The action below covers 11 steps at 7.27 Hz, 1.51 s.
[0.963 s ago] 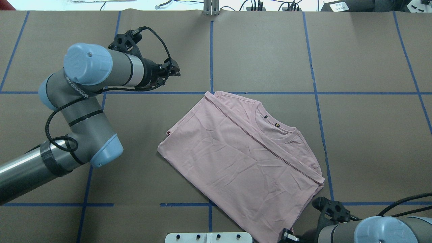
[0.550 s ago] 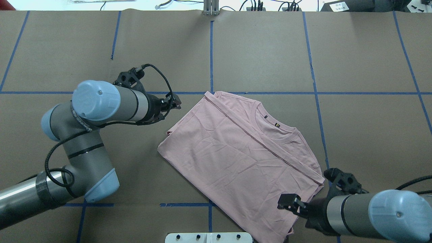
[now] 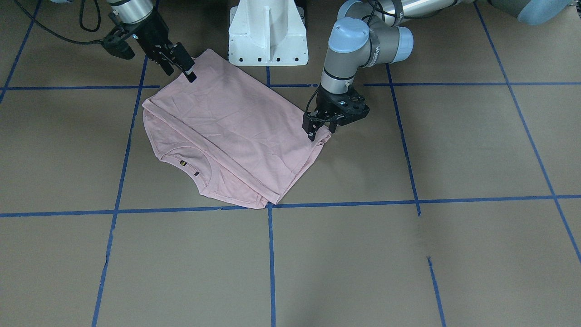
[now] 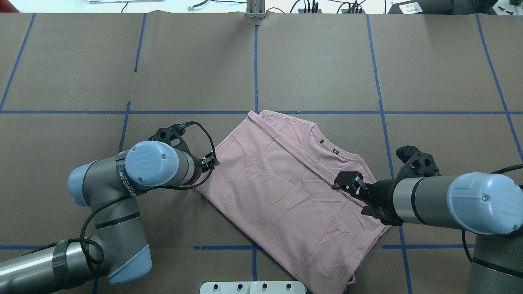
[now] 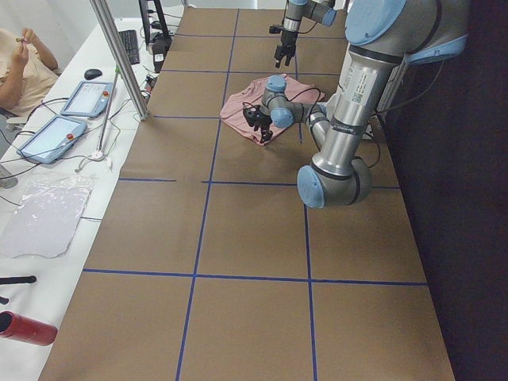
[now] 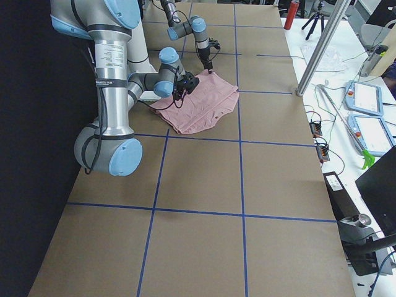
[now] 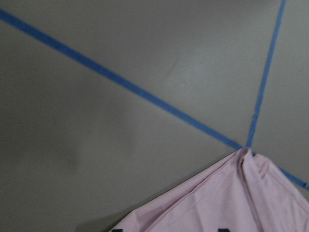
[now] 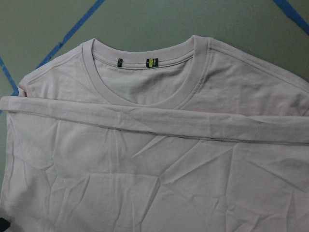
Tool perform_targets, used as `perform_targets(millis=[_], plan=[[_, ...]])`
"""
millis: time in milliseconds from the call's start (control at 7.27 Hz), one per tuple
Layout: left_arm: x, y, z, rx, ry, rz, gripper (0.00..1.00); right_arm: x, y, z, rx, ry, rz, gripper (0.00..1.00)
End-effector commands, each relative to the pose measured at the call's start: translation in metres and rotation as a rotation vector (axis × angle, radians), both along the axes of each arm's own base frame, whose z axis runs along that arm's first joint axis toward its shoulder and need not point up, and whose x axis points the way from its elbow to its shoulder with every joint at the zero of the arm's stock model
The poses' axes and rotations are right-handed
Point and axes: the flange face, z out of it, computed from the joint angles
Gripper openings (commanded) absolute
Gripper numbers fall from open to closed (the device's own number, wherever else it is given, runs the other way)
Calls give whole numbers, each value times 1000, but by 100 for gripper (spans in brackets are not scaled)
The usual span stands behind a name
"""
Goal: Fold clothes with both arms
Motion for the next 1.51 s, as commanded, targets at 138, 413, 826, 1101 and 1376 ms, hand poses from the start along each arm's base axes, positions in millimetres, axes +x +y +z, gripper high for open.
perform_targets(millis=[138, 413, 826, 1101, 1376], plan=[[5, 11, 13, -12, -31, 17, 75, -8, -7, -2, 6, -1, 6, 100], [5, 15, 16, -15, -32, 21, 37, -11, -7, 2, 3, 7, 3, 100], [-2, 10, 24, -4, -49, 30, 0, -17, -6, 8, -1, 19, -1, 100], [-25, -24, 19, 61, -62, 25, 0, -18, -6, 9, 5, 25, 8, 100], [-67, -91, 1, 185, -78, -3, 0, -18, -7, 10, 7, 27, 10, 100]])
